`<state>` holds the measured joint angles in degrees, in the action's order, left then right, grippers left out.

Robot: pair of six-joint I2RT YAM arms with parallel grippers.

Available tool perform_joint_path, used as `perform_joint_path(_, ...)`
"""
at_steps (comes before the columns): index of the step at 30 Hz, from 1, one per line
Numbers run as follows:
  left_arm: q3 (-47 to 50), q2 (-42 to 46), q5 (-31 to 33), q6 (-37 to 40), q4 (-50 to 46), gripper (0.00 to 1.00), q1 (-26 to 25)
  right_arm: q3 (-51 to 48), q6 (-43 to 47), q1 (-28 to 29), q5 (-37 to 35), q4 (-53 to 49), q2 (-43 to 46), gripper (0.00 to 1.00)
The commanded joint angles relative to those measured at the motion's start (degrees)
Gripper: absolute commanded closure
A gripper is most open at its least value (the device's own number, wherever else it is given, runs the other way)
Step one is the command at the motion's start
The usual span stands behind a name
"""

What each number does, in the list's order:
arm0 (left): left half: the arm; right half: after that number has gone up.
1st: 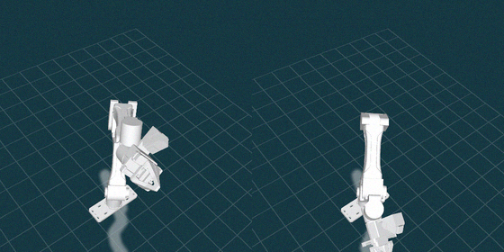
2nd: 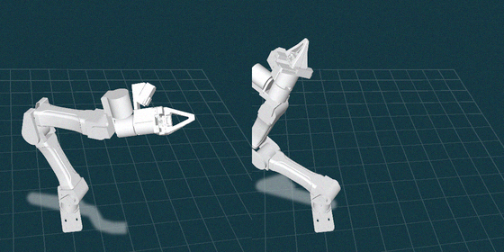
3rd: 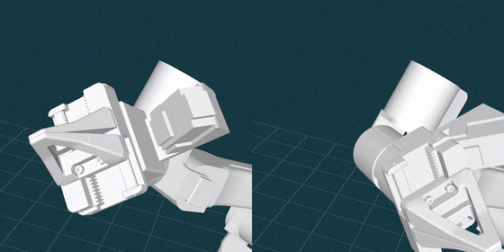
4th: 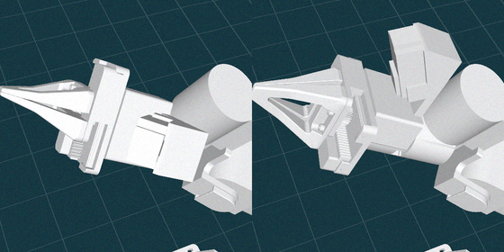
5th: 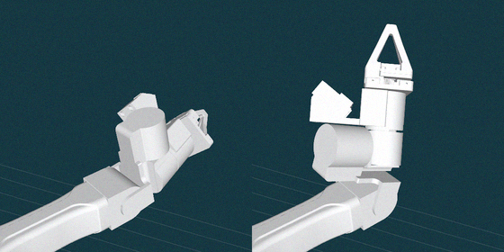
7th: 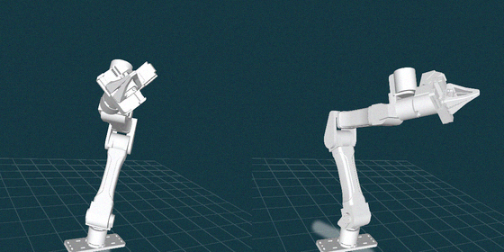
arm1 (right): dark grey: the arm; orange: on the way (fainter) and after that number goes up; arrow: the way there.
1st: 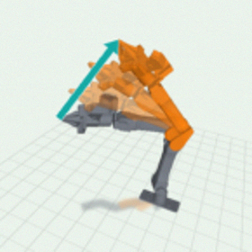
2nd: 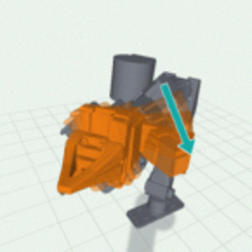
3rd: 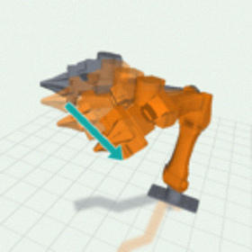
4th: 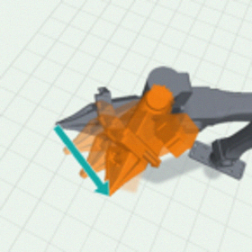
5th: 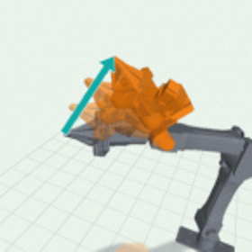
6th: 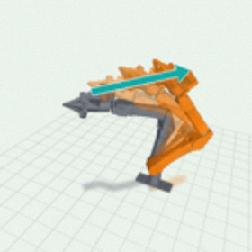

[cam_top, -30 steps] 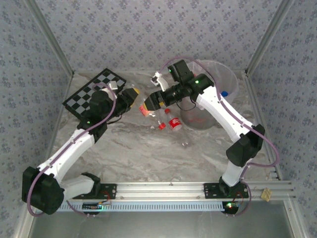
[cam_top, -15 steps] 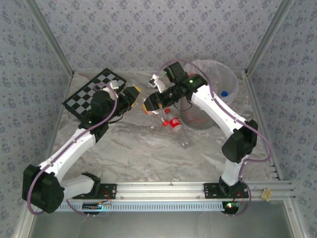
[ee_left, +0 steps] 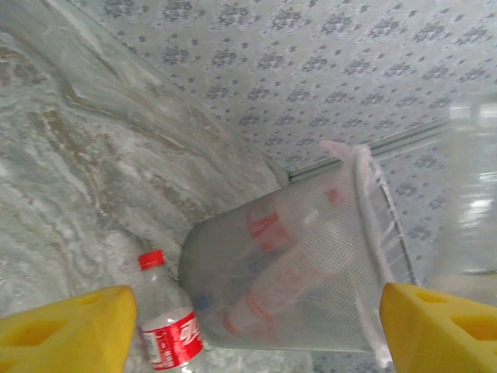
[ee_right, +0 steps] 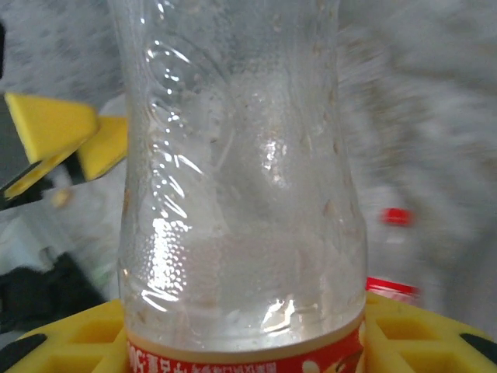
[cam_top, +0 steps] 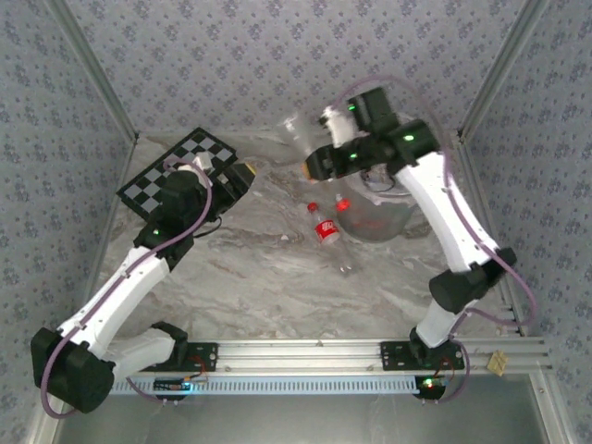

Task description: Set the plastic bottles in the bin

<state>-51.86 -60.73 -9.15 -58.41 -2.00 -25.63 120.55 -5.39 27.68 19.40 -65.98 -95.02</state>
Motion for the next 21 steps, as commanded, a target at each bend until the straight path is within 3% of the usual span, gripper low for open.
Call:
perform_joint_path(1,-0.3,0.3,1.9,2.9,-3.2,0.18,0.0,3.4,5.7,-5.2,-17.8,-8.3,5.2,0.55)
perform_joint_path(4,0.1,-0.6,1.0,2.2,-2.5,0.18,0.0,4.0,10.4,-9.8,-26.8,-9.5,5.1,0.56)
perform_joint_path(10,0.3,-1.8,-1.3,1.1,-1.1,0.19,-0.2,4.4,21.8,-16.5,-33.9,-6.3,0.6,0.58)
perform_joint_path(14,0.9,-0.3,-1.0,1.2,-1.6,0.19,-0.2,4.3,25.8,-19.6,-32.2,-1.7,-1.2,0.58)
perform_joint_path(21,2.1,1.6,-0.8,0.4,-1.5,0.20,-0.4,6.4,29.9,-20.0,-31.3,-2.6,-7.1,0.58)
